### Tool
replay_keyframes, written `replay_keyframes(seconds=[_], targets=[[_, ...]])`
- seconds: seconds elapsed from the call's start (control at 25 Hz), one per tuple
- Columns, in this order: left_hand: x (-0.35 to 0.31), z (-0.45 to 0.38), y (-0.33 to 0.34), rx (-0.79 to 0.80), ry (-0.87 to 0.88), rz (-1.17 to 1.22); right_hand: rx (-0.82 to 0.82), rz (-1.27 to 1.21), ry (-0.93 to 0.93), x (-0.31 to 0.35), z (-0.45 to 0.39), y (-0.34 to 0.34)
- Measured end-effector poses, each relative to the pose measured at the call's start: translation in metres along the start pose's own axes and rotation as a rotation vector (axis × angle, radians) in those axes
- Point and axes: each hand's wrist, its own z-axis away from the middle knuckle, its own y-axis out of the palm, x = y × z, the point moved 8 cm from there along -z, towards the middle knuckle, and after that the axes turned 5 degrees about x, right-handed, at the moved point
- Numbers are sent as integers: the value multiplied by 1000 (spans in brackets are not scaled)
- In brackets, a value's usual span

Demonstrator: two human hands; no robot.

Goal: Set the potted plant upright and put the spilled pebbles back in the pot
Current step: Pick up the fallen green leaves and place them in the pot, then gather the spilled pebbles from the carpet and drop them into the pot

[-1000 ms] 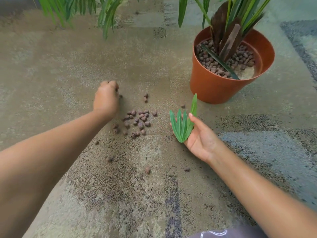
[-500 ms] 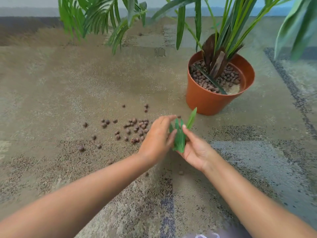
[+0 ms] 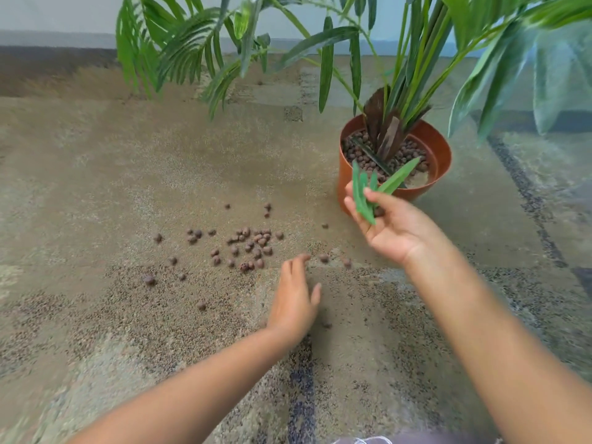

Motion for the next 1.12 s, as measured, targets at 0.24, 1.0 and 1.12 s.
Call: replay_keyframes(seconds=[0.24, 1.0, 1.12], targets=[[-1, 3, 19, 220, 41, -54, -205, -136, -282, 83, -5, -3], [-26, 16, 30, 420, 354, -458, -160, 435, -370, 73, 7, -6], [-24, 15, 30, 395, 311, -406, -58, 869, -286, 69, 0, 8]])
